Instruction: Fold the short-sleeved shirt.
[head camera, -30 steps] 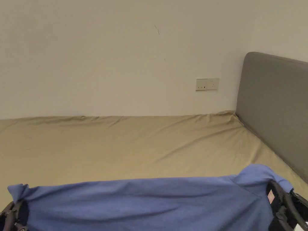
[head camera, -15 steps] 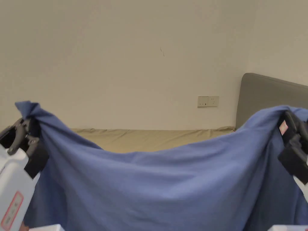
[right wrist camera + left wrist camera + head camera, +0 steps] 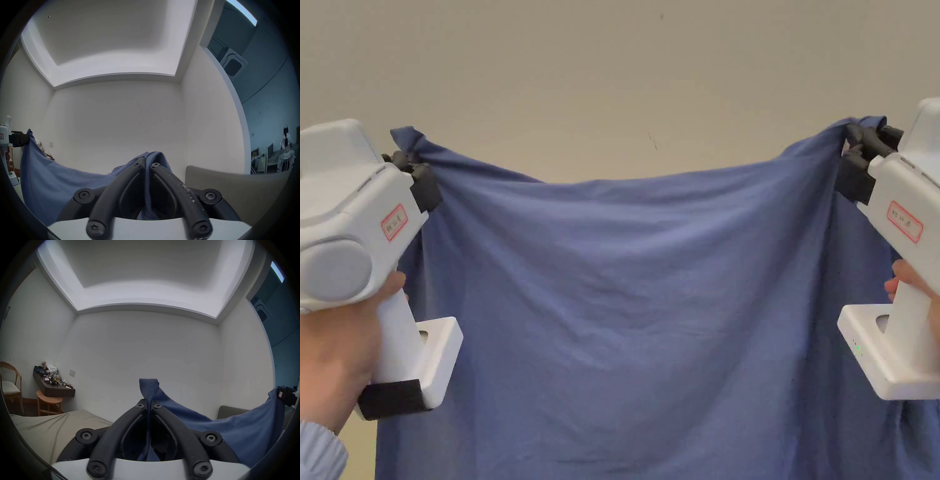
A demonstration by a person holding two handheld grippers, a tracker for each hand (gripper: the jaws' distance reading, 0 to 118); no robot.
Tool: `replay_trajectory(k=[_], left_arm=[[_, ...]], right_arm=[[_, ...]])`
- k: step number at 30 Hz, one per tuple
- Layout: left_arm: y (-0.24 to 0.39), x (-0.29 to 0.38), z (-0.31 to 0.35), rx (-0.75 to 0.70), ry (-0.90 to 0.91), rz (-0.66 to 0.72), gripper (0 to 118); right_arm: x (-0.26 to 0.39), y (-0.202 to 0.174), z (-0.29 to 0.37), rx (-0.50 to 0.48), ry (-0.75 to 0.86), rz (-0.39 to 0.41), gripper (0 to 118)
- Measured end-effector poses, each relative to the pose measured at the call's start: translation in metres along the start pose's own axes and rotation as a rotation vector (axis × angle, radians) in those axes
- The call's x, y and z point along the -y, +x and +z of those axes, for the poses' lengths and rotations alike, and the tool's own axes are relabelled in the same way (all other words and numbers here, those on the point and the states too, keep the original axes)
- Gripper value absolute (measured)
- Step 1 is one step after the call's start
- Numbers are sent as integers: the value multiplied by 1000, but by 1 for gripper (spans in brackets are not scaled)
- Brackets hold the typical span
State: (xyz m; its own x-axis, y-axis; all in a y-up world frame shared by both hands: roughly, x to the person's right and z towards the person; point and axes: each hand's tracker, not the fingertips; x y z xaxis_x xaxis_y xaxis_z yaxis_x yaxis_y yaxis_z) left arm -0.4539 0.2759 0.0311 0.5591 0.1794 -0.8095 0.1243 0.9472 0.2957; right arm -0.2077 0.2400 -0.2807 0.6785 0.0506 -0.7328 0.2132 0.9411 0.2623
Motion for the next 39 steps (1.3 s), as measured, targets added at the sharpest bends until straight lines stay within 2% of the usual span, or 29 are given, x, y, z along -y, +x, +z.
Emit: replay_trajectory(k=[3,5,10,13,18,24,27,31,39], left_arm=[[4,-1,-40,-14,38,1,2],[6,0,-59,-12,55,14,2],[12,13,-92,-11,84,0,2],[9,28,-99,-6,89,23,2],[0,73,-84,-12,54,40,2],[-11,127,-34,9,-32,35,2],[-19,149,7,26,-90,24,2],[-33,171,71,53,-204,-2,2],[-69,194,232,31,-425,40,2]], right_arm=[[-4,-7,-42,22,34,42,7],[-6,-12,-65,36,46,35,7],[-10,-17,-105,60,101,104,7],[2,-22,-102,42,123,176,7],[42,-19,-83,4,72,169,7],[99,-15,-16,-29,-19,168,7],[120,-15,40,-74,-101,130,7],[141,-12,122,-122,-207,122,7],[177,-1,289,-119,-421,124,7]])
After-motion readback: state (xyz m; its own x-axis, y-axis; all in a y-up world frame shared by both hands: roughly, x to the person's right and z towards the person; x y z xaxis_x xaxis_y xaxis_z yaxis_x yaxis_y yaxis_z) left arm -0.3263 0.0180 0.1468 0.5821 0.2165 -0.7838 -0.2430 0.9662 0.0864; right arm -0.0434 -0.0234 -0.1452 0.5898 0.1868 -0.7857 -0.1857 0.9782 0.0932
